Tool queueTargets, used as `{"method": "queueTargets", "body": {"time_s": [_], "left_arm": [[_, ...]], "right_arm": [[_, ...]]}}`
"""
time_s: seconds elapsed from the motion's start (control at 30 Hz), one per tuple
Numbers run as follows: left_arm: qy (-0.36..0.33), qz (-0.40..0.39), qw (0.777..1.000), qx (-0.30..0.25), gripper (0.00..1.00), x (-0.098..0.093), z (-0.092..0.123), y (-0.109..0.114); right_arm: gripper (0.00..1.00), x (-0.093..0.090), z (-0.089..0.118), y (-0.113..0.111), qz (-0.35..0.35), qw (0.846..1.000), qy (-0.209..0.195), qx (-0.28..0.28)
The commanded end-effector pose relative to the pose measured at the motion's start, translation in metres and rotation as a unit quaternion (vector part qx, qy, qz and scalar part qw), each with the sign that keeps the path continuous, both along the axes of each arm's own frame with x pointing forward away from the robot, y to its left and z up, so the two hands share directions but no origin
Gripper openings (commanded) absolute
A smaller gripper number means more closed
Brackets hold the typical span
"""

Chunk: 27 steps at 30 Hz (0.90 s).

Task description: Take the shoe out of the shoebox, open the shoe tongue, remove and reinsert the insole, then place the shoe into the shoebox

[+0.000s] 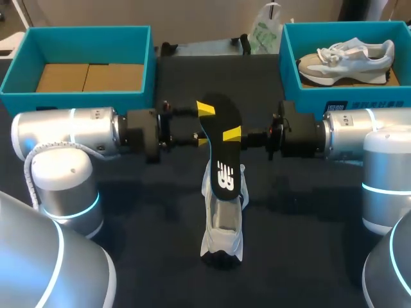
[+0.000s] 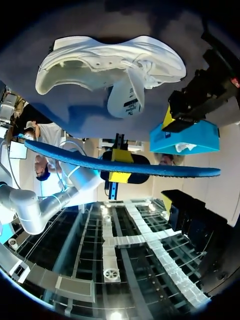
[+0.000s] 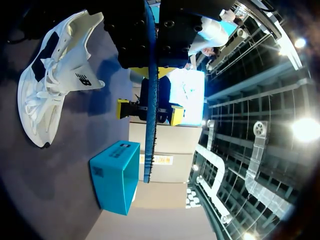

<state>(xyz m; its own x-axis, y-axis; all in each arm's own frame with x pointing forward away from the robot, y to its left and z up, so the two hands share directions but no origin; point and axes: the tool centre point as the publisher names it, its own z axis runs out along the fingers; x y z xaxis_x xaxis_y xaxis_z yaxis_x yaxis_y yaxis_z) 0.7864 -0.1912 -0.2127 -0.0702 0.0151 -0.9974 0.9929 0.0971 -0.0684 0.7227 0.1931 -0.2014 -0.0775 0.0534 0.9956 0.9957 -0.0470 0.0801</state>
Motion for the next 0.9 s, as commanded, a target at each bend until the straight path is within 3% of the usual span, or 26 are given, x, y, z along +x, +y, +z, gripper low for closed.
{"method": "queueTargets", "body": {"time_s": [0.03, 0.33, 0.9], "left_arm": [[-0.003, 0.004, 1.0, -0.004, 0.61, -0.006, -0.001, -0.007], [-0.009, 0.006, 1.0, 0.002, 0.49, -0.013, 0.006, -0.013], [-0.008, 0.014, 1.0, 0.018, 0.38, -0.014, 0.007, -0.019]], "right_arm": [[0.0, -0.001, -0.001, 0.002, -0.002, 1.0, 0.0, 0.0], [0.0, -0.001, -0.001, 0.002, -0.002, 1.0, 0.0, 0.0], [0.0, -0.001, -0.001, 0.002, -0.002, 1.0, 0.0, 0.0]]}}
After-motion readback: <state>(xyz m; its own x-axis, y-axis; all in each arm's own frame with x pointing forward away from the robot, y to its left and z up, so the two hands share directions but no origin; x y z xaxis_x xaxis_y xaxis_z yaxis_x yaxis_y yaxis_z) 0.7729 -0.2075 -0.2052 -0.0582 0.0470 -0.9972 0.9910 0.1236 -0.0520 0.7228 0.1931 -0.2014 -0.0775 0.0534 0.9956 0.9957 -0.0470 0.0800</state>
